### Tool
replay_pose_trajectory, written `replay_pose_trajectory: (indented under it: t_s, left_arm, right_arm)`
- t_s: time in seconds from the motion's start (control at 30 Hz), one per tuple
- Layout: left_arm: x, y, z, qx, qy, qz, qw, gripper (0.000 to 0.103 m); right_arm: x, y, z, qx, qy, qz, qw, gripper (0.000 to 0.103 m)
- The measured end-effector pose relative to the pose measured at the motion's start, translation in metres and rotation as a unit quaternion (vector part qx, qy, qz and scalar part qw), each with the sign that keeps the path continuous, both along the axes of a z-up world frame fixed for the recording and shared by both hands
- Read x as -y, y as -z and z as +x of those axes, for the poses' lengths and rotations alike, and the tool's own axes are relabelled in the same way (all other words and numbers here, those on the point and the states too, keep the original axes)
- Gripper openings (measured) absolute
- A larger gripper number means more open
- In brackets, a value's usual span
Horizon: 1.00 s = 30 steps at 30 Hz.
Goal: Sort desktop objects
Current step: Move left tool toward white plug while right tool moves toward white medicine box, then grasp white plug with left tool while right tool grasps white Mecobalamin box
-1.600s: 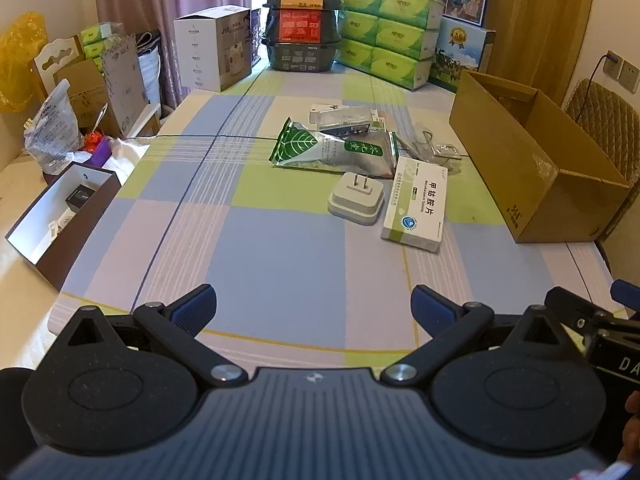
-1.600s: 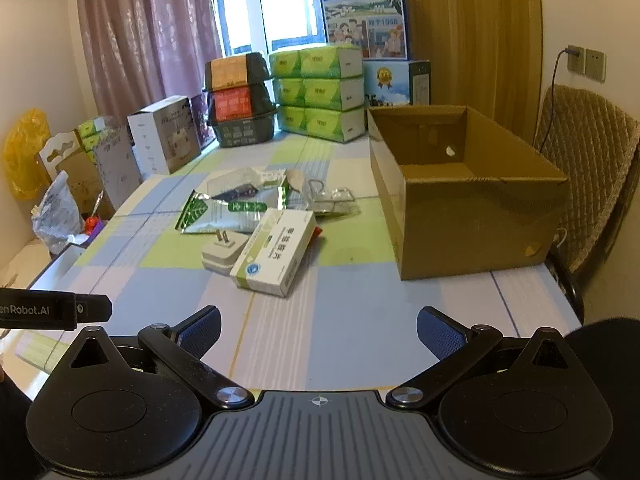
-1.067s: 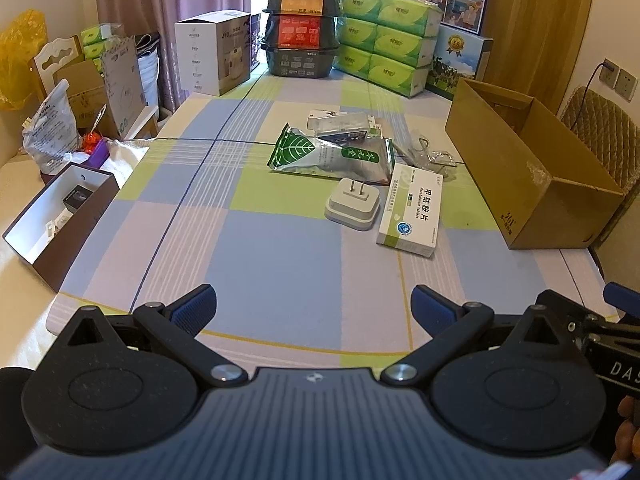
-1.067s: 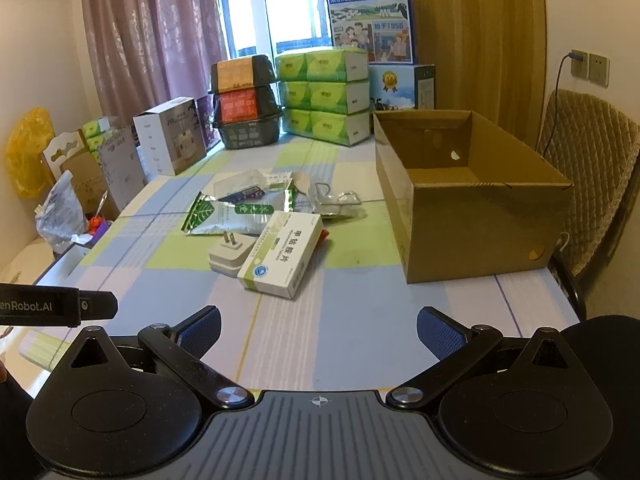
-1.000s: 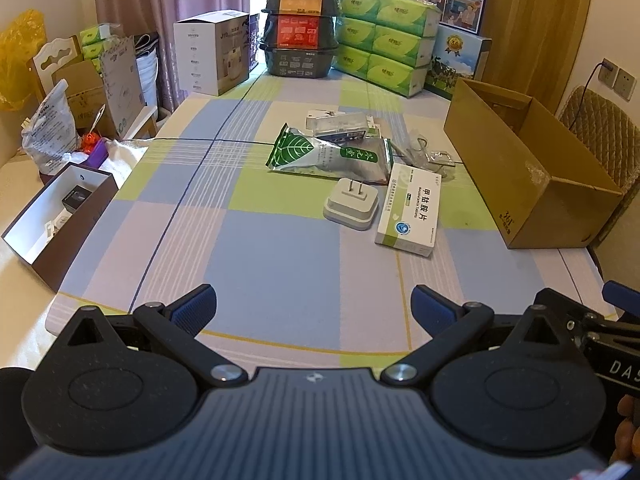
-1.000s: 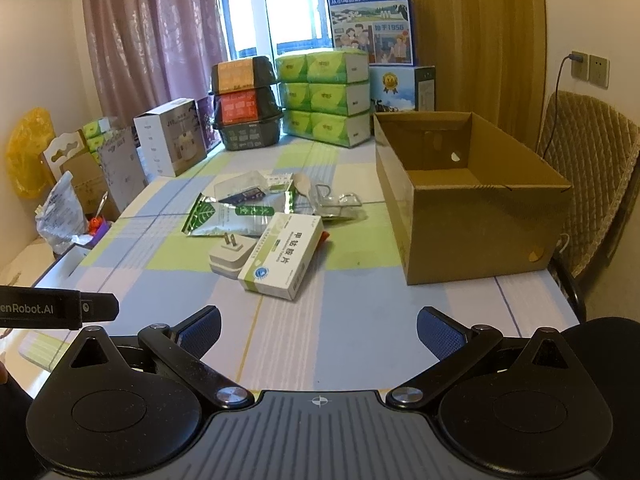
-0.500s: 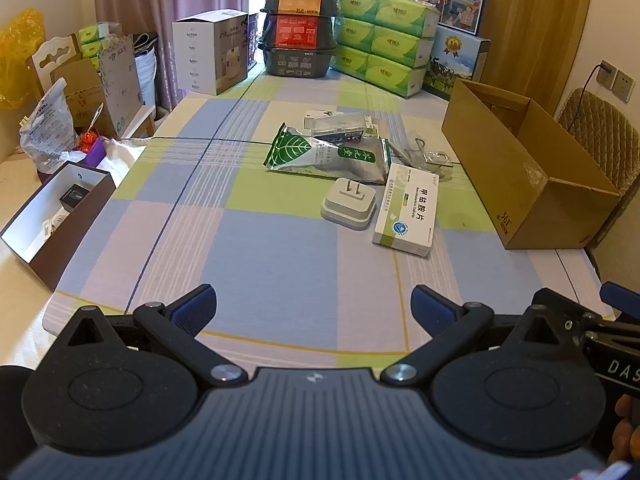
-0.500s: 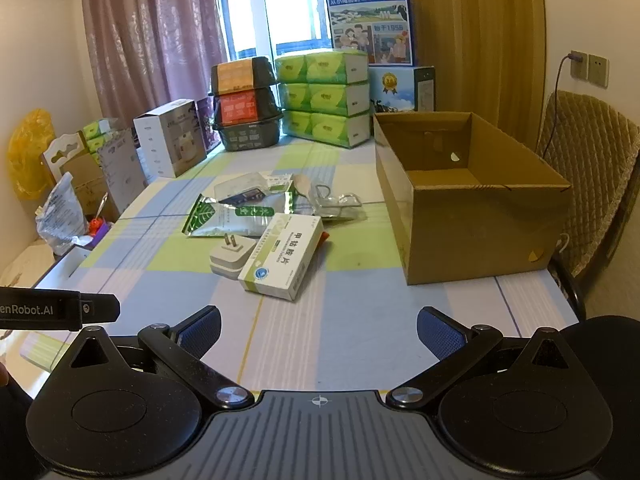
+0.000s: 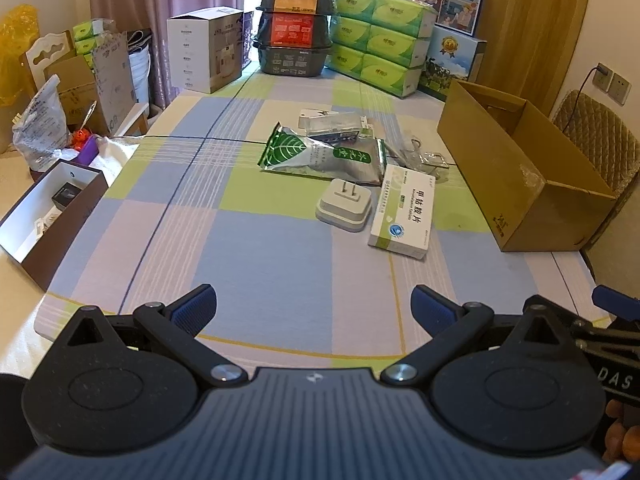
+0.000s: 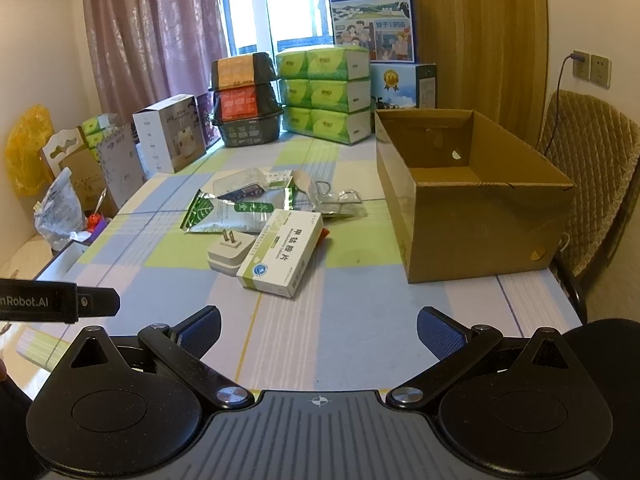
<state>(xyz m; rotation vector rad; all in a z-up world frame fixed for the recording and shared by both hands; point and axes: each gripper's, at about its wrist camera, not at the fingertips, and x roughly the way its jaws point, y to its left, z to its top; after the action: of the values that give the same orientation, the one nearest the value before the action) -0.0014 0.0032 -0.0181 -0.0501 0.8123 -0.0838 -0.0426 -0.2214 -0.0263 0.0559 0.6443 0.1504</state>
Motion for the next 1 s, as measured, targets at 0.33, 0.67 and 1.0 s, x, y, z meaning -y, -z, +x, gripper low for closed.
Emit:
replay_pose_trajectory:
  t_s: [0.33, 0.67, 1.0]
  left_arm:
    - [-0.013, 0.003, 0.046, 0.007, 0.017, 0.022, 0.9996, 0.102]
    - [-0.015, 0.027, 0.122, 0.018, 0.093, 0.055, 0.9940, 0.102]
    - [-0.027, 0.083, 0.169, -0.007, 0.124, 0.039, 0.9916, 0.096]
  right_arm:
    - [-0.013, 0.009, 0.031, 0.002, -0.016, -0.020, 1.000, 0.101]
    - [-0.030, 0.033, 0.085, -0.010, -0.021, -0.012, 1.000, 0.101]
    - [-0.052, 0.071, 0.129, -0.033, -0.028, -0.014, 0.999, 0.089]
